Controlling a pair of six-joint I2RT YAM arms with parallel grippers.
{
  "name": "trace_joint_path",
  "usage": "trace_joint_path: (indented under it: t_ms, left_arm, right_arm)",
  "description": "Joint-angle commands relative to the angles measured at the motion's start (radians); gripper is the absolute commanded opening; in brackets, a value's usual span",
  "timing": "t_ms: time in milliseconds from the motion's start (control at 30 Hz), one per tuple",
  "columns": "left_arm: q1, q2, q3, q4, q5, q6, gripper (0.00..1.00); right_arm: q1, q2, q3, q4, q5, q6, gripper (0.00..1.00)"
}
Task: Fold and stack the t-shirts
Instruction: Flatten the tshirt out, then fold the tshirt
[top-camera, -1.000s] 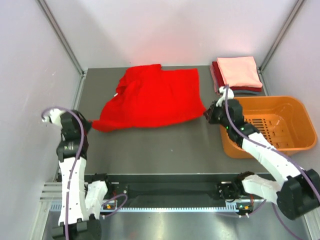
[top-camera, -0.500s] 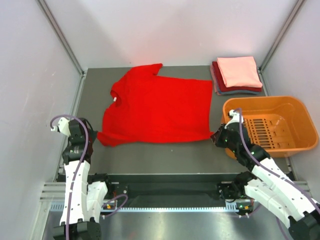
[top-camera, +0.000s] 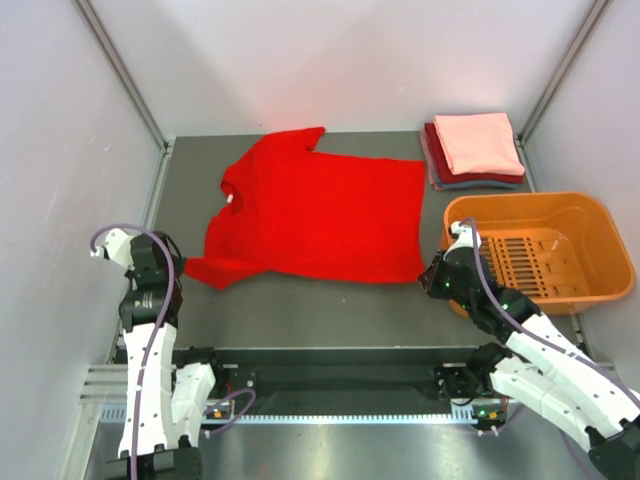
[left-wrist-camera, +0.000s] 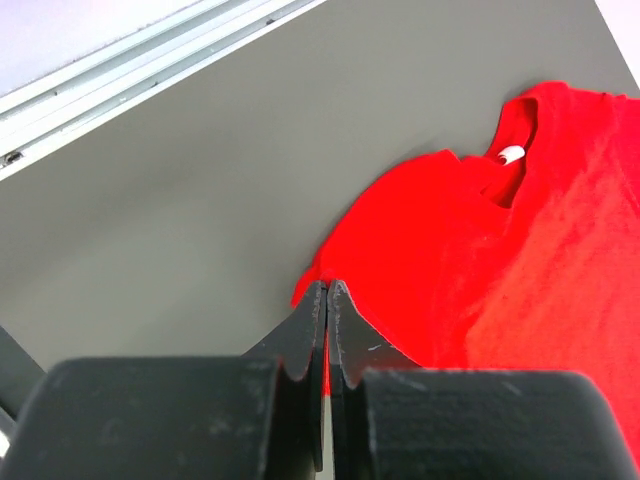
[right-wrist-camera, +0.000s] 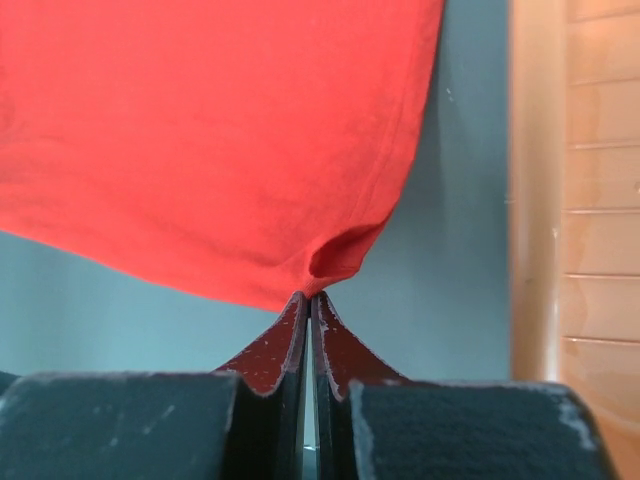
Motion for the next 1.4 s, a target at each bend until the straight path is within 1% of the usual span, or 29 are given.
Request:
trace_joint_path:
  t_ms: [0, 67, 200, 333, 433, 567, 733, 867, 933, 1067, 1133, 1233, 1267, 1367]
  left_arm:
    - [-0.004, 0.014, 0.027, 0.040, -0.030, 0.033, 0.00]
    - [-0.004, 0.016, 0.011, 0.057, -0.039, 0.041, 0.00]
    - [-0.004, 0.017, -0.007, 0.089, -0.042, 0.064, 0.00]
    - [-0.004, 0.022, -0.001, 0.084, -0.025, 0.065, 0.00]
    - [-0.002, 0.014, -0.012, 0.060, -0.041, 0.059, 0.00]
    - [-0.004, -0.001, -0.032, 0.048, -0.021, 0.051, 0.00]
    - [-0.004, 0.000, -0.101, 0.032, 0.033, -0.011, 0.00]
    - [-0.004, 0.029, -0.167, 0.080, 0.134, -0.076, 0.00]
    - [-0.002, 0.078, -0.184, 0.130, 0.168, -0.097, 0.00]
    - [-0.004, 0.204, -0.168, 0.245, 0.309, -0.053, 0.00]
    - [-0.004, 0.287, -0.139, 0.259, 0.335, -0.027, 0.00]
    - [-0.004, 0.350, -0.099, 0.232, 0.323, -0.013, 0.00]
    - [-0.002, 0.353, -0.092, 0.201, 0.277, -0.011, 0.00]
    - [-0.004, 0.295, -0.082, 0.195, 0.222, 0.016, 0.00]
  right_arm:
    - [0.084, 0.010, 0.079, -0.056, 0.134, 0.027, 0.00]
    - [0.146, 0.016, 0.079, -0.073, 0.192, 0.054, 0.00]
    - [0.218, 0.027, 0.105, -0.099, 0.275, 0.088, 0.00]
    - [0.269, 0.053, 0.148, -0.193, 0.340, 0.133, 0.00]
    - [0.328, 0.064, 0.155, -0.305, 0.396, 0.191, 0.00]
    - [0.397, 0.064, 0.156, -0.371, 0.436, 0.254, 0.00]
    - [0.411, 0.048, 0.185, -0.425, 0.444, 0.298, 0.00]
    - [0.411, 0.019, 0.182, -0.391, 0.441, 0.279, 0.00]
    - [0.413, 0.007, 0.162, -0.319, 0.417, 0.239, 0.00]
    - [0.413, -0.004, 0.125, -0.215, 0.387, 0.202, 0.00]
    - [0.413, 0.005, 0.121, -0.190, 0.393, 0.196, 0.00]
    - [0.413, 0.036, 0.119, -0.195, 0.412, 0.194, 0.00]
    - [0.413, 0.042, 0.121, -0.202, 0.418, 0.199, 0.00]
    - [0.411, 0.065, 0.124, -0.248, 0.465, 0.208, 0.00]
